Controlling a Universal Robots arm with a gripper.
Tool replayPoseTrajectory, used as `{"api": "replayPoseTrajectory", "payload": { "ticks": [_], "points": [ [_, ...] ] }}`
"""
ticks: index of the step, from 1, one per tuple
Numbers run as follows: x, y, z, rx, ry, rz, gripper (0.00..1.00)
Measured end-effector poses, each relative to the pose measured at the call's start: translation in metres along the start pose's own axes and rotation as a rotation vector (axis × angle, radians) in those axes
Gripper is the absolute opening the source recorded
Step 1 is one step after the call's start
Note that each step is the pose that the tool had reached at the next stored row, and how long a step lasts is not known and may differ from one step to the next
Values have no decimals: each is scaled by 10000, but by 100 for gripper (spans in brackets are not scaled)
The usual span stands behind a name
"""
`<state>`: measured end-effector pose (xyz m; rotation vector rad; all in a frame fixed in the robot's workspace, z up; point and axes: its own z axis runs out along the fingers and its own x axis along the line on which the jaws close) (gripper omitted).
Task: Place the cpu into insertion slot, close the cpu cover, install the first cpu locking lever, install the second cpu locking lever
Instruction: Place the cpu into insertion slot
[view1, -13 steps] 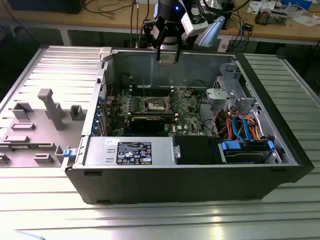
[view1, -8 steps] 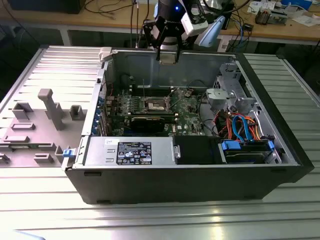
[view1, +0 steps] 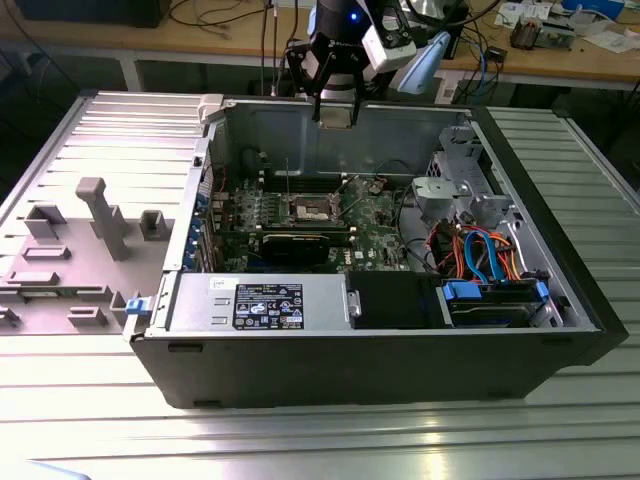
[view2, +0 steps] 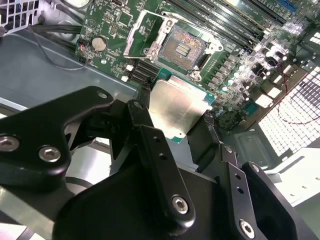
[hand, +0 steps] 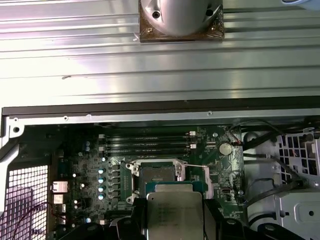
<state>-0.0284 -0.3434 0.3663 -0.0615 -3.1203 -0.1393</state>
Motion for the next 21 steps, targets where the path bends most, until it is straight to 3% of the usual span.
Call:
{"api": "replayPoseTrajectory", "payload": {
  "ticks": [2,11,16,21],
  "points": [
    [0,-1,2,-5,-15,166,55],
    [0,-2,2,-4,-16,174,55],
    [0,-2,4,-14,-58,653,55],
    [1,-2,5,-15,-71,785,55]
  ]
}}
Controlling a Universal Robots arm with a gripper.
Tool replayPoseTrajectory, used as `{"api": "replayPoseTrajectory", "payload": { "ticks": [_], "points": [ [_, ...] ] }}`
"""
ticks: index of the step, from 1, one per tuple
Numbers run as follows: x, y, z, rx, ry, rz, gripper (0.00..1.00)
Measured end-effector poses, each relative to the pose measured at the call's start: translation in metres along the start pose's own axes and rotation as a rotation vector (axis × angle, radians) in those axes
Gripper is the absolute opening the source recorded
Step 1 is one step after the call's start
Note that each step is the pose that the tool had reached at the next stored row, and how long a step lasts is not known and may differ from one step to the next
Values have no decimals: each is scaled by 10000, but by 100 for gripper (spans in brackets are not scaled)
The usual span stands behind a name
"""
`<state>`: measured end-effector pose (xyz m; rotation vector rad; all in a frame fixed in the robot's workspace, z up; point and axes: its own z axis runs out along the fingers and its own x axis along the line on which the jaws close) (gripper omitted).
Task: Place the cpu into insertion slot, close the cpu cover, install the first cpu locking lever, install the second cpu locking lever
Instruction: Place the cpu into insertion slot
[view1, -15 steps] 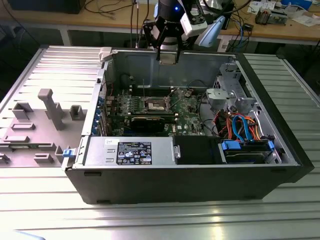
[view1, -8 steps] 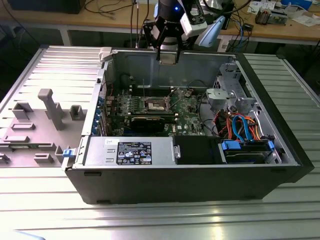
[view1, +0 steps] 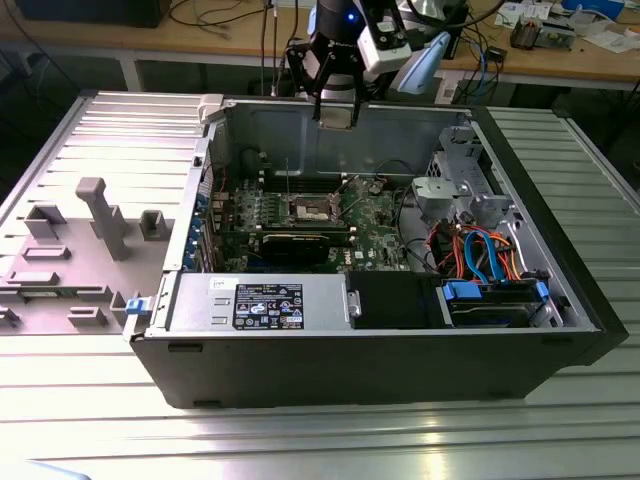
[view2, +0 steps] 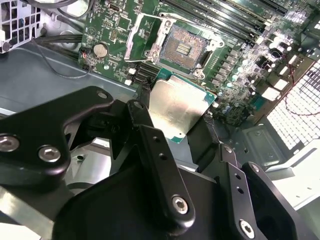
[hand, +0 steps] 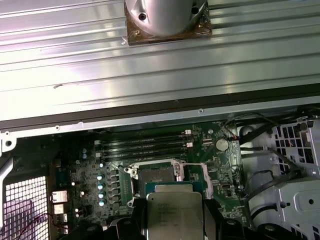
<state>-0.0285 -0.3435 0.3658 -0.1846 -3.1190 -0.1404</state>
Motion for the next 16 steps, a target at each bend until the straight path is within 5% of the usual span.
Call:
{"api": "replayPoseTrajectory", "payload": {
  "ticks": [16],
  "points": [
    [64,-8,2,-3,-12,143,55]
  ]
}}
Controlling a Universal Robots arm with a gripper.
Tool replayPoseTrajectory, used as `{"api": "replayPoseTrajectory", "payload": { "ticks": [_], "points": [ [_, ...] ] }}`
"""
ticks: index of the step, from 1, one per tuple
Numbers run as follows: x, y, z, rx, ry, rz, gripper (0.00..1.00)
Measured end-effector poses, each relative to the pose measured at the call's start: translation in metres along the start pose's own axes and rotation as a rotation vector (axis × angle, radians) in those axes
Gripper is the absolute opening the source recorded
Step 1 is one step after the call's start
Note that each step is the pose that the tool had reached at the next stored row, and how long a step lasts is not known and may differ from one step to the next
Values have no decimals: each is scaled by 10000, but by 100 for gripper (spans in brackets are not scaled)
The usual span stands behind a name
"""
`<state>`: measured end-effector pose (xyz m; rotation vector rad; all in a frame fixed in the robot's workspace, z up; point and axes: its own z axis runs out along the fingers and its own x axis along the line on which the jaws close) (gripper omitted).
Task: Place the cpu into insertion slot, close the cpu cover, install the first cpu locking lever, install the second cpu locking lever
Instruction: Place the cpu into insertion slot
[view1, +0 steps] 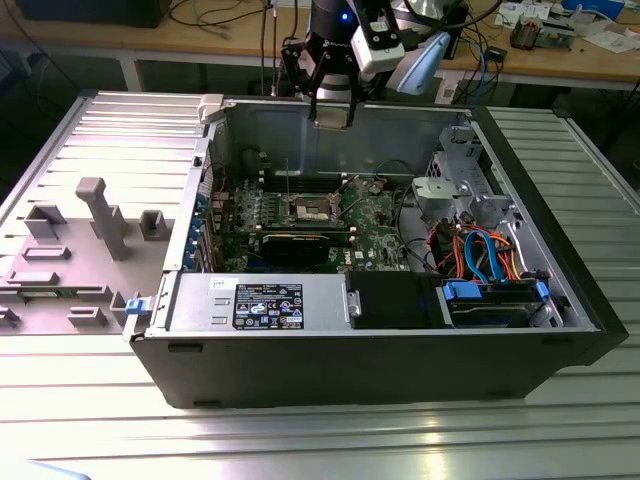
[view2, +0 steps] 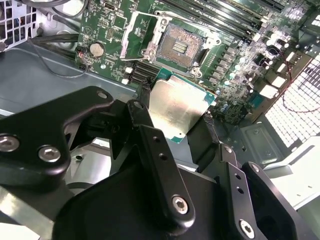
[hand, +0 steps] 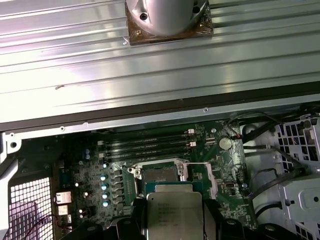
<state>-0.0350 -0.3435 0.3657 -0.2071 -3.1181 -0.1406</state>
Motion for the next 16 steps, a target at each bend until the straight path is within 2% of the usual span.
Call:
{"api": "replayPoseTrajectory", "payload": {
  "ticks": [5,10,16],
  "points": [
    [22,-3,1,-5,-21,232,55],
    [34,-5,2,-13,-57,645,55],
    [38,-5,2,-14,-65,720,55]
  ]
}}
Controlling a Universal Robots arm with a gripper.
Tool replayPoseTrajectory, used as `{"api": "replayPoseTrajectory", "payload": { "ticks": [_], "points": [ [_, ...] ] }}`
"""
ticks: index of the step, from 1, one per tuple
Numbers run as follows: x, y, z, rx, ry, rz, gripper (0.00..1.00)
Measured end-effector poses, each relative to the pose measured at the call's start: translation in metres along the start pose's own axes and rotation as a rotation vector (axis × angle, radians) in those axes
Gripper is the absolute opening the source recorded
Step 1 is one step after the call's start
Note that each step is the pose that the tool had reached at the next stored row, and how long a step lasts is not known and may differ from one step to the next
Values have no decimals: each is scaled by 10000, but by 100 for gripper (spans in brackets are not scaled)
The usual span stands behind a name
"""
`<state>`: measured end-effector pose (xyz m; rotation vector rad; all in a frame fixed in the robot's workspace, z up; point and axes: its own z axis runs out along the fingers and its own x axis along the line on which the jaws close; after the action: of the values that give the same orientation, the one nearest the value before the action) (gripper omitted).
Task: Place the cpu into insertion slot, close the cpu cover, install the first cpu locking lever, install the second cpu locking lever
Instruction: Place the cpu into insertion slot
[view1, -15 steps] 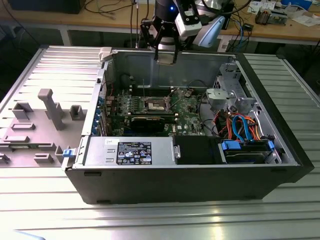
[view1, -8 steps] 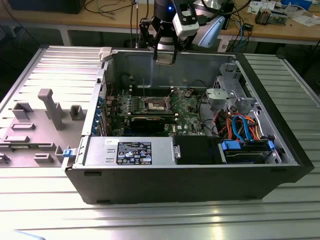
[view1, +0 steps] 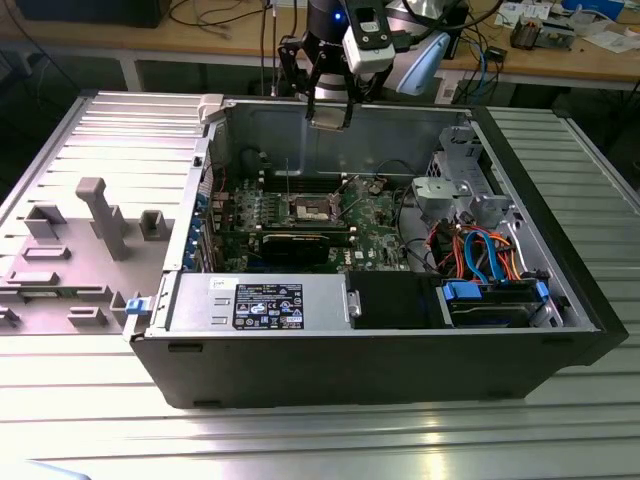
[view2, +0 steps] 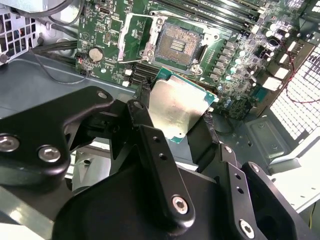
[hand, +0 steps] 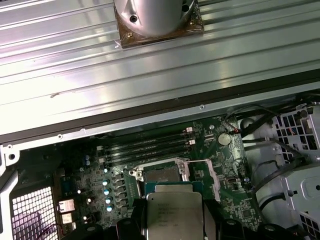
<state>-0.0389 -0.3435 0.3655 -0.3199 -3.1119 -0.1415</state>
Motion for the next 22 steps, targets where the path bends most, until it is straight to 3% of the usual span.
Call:
{"api": "replayPoseTrajectory", "payload": {
  "ticks": [10,17,22],
  "points": [
    [0,0,0,-2,-7,82,55],
    [5,-1,1,-12,-56,628,55],
    [5,-1,1,-14,-61,694,55]
  ]
}}
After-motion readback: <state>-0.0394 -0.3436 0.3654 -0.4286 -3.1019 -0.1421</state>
